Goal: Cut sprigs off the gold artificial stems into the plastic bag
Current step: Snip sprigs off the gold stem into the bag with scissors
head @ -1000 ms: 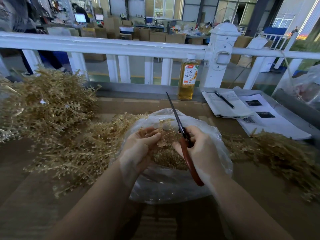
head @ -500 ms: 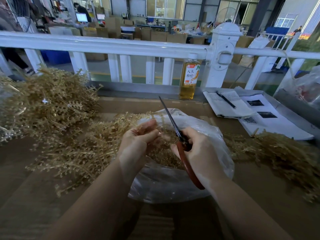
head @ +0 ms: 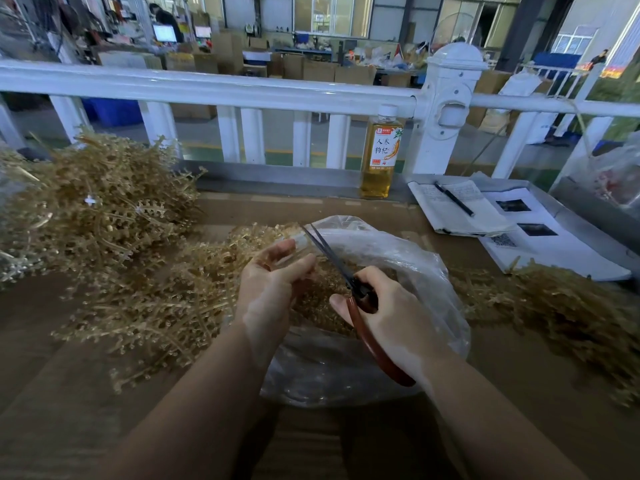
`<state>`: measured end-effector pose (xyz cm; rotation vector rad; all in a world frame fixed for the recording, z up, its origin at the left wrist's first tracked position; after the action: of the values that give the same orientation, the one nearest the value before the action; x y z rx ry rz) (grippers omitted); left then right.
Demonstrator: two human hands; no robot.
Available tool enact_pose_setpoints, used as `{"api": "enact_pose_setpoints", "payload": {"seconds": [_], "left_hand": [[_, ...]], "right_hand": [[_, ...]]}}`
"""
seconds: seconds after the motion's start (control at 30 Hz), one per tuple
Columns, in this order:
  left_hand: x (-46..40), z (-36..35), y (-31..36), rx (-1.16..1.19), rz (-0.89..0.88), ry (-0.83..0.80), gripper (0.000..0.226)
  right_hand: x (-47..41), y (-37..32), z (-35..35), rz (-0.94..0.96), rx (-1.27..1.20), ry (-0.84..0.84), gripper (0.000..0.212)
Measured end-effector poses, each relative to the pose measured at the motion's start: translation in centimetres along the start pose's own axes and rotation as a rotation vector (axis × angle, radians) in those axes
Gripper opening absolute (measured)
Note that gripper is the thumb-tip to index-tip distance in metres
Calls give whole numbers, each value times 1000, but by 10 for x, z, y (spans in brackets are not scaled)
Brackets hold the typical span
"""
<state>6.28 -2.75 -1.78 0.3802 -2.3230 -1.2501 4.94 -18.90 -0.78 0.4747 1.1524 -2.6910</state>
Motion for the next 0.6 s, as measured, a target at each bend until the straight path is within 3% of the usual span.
{"api": "enact_pose_setpoints", "payload": {"seconds": [0.17,0.6], "left_hand": [[-1,-1,-1,-37,-62,81,39],[-1,-3,0,101,-23,4,42]], "right_hand": [[-1,1,0,13,-9,-37,26],[3,0,-2,91,82,-97,29]]}}
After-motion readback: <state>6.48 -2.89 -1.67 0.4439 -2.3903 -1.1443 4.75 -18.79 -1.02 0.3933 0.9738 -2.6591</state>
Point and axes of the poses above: each hand's wrist, its own x-axis away from the middle knuckle, its own z-axis out of the back of the hand, y = z × x, the point moved 3 cm from there along -x, towards the middle knuckle, and after that the axes turned 14 degrees about y, right-handed, at the moved point
